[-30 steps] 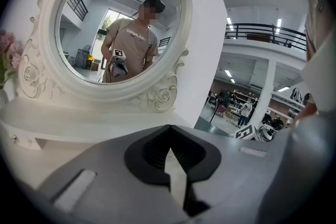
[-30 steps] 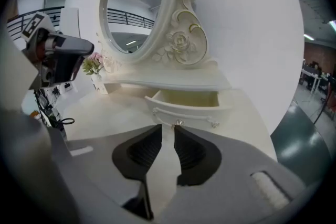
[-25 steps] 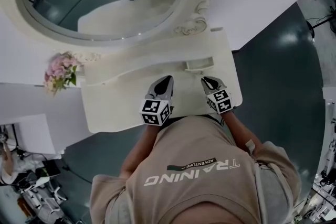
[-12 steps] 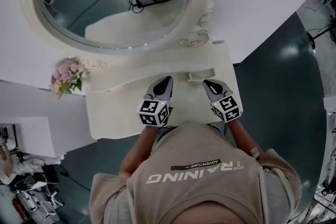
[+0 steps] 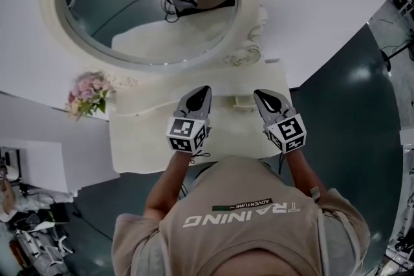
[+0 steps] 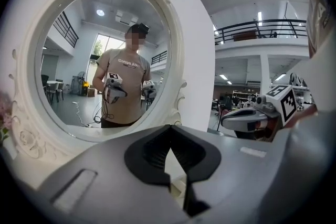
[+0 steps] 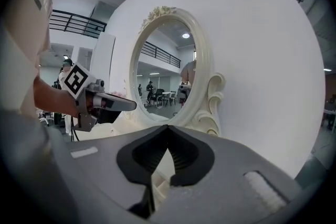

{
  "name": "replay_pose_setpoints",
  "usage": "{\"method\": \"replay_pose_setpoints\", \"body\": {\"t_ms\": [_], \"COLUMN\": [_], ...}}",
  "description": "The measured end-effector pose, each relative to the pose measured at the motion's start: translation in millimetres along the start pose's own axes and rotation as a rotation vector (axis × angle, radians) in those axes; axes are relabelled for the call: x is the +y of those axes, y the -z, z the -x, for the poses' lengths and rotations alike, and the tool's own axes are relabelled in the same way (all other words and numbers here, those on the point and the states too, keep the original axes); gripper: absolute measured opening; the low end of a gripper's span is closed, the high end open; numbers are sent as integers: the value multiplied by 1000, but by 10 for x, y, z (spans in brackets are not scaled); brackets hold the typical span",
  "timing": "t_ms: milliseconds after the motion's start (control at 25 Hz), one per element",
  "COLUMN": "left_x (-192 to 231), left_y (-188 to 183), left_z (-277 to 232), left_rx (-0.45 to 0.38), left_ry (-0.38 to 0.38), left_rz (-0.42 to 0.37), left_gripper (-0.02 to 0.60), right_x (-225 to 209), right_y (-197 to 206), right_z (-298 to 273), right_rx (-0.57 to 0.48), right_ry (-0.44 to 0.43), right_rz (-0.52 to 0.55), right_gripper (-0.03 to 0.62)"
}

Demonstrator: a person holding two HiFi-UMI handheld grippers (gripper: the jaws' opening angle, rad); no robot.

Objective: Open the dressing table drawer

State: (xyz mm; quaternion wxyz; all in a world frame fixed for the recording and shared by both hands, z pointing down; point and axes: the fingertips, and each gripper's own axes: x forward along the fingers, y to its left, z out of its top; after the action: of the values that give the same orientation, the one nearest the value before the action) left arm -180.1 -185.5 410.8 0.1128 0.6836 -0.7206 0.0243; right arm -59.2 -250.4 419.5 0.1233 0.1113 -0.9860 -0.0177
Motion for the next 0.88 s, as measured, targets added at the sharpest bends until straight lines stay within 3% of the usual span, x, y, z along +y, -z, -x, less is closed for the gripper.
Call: {"method": "replay_pose_setpoints", "body": {"t_ms": [520,880], "left_x": [-50,-85], "left_y": [-562,-653], "left_z": [115,166], "left_rx": [-105,-134], "left_ry": [-16,-22], "left_rz": [-47,-62], "left_gripper": [18,18], "right_x": [-11,-51], "right_y": [-775,-980], "right_z": [45,98], "right_rx": [-126,-191], "right_ry": [-17,-3], "right_rz": [55,56], "right_gripper": [2,2]}}
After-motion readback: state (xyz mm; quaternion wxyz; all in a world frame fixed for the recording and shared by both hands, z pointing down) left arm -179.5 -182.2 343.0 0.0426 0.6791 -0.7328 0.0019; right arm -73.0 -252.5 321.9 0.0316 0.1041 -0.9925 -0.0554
